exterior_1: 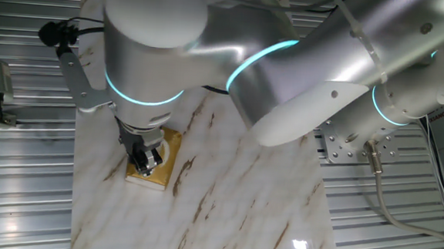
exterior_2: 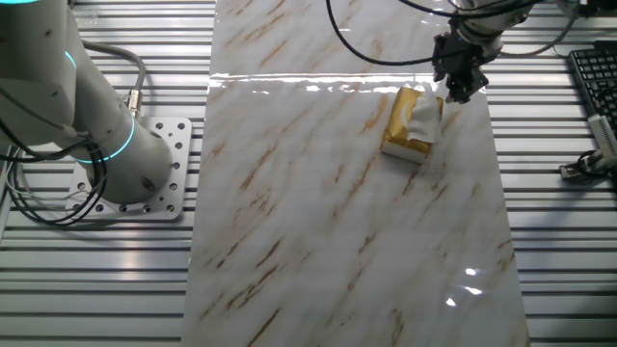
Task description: Pull out a napkin
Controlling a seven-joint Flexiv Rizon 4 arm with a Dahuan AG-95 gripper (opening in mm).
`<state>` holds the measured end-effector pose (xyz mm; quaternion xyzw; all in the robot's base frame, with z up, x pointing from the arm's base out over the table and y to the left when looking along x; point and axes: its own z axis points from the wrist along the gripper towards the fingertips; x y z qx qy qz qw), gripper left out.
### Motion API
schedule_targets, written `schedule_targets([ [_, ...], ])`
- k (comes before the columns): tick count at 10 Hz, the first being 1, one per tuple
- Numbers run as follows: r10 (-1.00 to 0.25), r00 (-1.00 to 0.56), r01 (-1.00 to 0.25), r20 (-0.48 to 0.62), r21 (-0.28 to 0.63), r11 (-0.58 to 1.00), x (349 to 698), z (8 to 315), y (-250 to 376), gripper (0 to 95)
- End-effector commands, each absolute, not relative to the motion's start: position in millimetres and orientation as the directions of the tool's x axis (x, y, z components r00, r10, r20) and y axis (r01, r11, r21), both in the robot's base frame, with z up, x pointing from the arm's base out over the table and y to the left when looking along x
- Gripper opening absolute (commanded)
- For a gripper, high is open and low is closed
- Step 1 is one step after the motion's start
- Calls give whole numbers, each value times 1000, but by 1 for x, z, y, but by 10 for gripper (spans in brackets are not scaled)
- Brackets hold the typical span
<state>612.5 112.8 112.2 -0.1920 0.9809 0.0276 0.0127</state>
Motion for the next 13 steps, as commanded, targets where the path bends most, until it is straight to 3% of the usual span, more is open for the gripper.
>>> schedule_targets([
  [1,-387,-920,-389,-62,23,921,600,111,110,380],
  [7,-416,-906,-419,-79,17,908,595,106,110,380],
  [8,-418,-904,-421,-86,14,907,594,104,111,190],
  [13,-439,-893,-442,-102,1,897,594,101,111,190],
])
